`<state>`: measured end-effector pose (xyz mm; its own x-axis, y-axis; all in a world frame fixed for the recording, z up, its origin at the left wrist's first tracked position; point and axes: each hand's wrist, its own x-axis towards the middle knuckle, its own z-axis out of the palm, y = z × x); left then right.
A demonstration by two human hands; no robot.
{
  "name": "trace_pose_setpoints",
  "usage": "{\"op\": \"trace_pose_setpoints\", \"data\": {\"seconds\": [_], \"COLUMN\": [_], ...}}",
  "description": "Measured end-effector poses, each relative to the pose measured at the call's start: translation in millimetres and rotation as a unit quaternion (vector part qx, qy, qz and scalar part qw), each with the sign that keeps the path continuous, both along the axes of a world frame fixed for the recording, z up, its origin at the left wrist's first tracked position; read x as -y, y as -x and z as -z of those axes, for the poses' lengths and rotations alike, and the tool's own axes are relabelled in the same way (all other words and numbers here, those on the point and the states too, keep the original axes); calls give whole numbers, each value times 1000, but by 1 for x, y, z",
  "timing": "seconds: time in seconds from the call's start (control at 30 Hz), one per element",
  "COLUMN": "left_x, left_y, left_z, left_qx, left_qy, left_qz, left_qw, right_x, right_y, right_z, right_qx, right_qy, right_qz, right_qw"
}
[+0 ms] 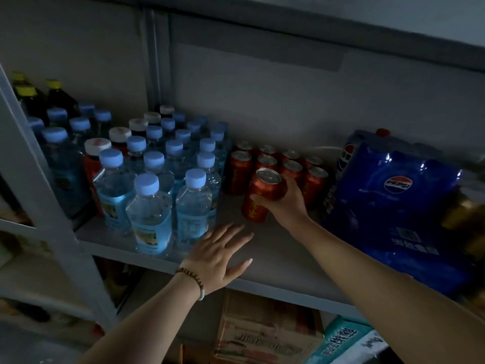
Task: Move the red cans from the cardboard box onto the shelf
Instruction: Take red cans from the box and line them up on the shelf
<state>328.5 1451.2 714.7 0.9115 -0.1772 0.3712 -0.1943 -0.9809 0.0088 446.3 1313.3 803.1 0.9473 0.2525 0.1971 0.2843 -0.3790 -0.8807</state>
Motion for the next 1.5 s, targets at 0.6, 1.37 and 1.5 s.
{"op": "trace_pose_setpoints", "data": {"seconds": [0.6,1.37,1.5], "left_x": [0,-4,-34], "left_y": [-1,119,173], "left_z": [1,87,160], "left_qx": [-14,19,-98], "left_qy": [-12,153,188], "left_qz": [-6,4,-70], "left_qw": [1000,988,975], "right_x": [-76,59,47], "right_y": [-37,167,209], "right_z": [29,107,191], "right_qx": [-50,225,194], "right_qy": [-43,214,253], "right_qz": [-38,-104,-138], "right_qw": [997,945,938]}}
